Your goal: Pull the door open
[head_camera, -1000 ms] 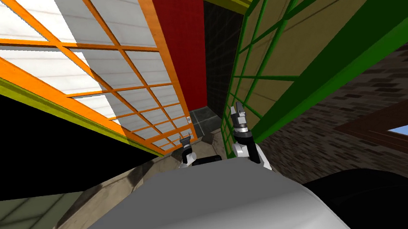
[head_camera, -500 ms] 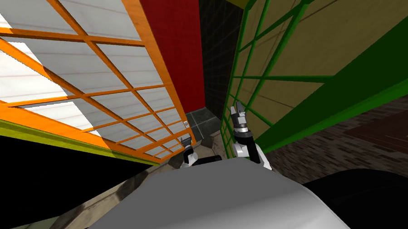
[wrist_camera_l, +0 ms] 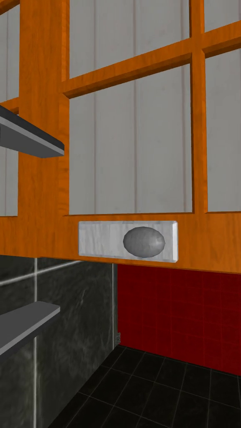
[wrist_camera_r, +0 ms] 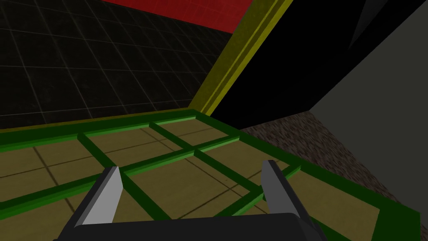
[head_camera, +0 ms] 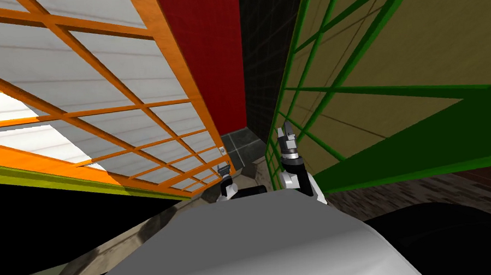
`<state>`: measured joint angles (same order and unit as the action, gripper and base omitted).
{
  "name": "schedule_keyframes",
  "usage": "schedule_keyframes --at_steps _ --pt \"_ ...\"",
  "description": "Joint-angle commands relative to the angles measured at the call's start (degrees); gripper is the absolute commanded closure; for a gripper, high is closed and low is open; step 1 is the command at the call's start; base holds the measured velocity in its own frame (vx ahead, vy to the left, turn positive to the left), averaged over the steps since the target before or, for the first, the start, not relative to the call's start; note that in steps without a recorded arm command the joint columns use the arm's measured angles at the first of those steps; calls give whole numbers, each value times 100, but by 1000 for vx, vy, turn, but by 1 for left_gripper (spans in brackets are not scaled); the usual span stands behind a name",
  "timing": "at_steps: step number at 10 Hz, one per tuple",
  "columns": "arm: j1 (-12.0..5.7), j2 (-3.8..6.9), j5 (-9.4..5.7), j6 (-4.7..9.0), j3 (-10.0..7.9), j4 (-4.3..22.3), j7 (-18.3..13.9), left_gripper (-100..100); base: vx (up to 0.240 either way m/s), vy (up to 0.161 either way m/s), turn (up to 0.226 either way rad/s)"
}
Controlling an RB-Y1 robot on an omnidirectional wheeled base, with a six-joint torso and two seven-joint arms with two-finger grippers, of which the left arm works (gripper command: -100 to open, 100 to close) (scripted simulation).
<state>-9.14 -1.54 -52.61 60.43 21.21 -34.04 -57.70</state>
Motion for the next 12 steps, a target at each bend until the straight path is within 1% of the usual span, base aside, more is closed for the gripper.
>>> schedule_keyframes --at_steps 1,6,7,9,10,11,12 --pt "-22 57 12 10 2 50 -27 -100 -192 23 23" --pt "-23 414 82 -3 14 39 -76 -100 -207 18 55" --pt "-24 518 101 -8 17 35 -92 -100 -183 -12 61" --pt "-24 518 101 -8 17 35 -92 -100 -86 -1 7" --pt "-25 691 134 -15 24 29 -120 -100 -124 -36 67" --pt "-26 761 147 -18 26 27 -131 -100 -164 -28 100" --pt "-26 761 147 -18 26 27 -131 -100 -123 0 17"
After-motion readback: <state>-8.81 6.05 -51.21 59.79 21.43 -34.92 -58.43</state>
